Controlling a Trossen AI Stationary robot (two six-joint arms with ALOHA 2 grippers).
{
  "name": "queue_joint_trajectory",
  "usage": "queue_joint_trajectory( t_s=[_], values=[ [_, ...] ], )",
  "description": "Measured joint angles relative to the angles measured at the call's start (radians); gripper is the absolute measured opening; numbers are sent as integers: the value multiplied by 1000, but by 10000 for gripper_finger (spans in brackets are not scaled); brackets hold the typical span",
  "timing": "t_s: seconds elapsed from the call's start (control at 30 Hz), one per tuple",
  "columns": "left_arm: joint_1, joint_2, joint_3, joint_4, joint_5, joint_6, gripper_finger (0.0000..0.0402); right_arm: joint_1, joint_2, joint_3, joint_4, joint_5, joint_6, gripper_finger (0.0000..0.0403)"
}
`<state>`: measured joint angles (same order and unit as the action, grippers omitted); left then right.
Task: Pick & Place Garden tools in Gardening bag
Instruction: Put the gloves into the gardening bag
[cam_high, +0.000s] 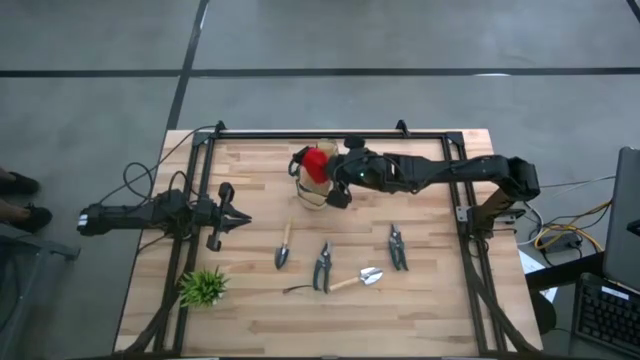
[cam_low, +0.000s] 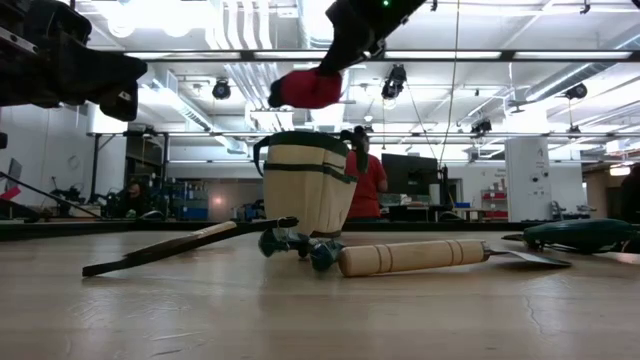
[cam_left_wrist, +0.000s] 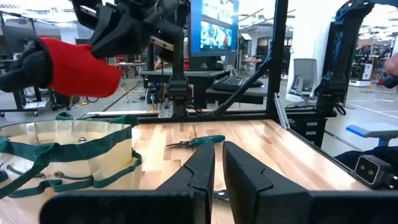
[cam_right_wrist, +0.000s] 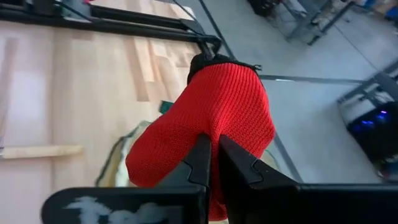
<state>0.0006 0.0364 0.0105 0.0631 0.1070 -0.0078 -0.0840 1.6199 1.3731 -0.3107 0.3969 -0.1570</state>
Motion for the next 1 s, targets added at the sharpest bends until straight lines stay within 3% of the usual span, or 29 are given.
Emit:
queue_joint_trajectory(
  t_s=[0.67, 0.87, 1.0],
  values=[
    [0, 0, 0, 0, 0, 0, 37, -26, 1, -1, 4, -13, -4, 13],
    [0, 0, 0, 0, 0, 0, 37, -81, 1, -9, 7, -8, 80, 13],
    [0, 0, 0, 0, 0, 0, 37, -106, 1, -33, 0, 25, 230, 13]
  ],
)
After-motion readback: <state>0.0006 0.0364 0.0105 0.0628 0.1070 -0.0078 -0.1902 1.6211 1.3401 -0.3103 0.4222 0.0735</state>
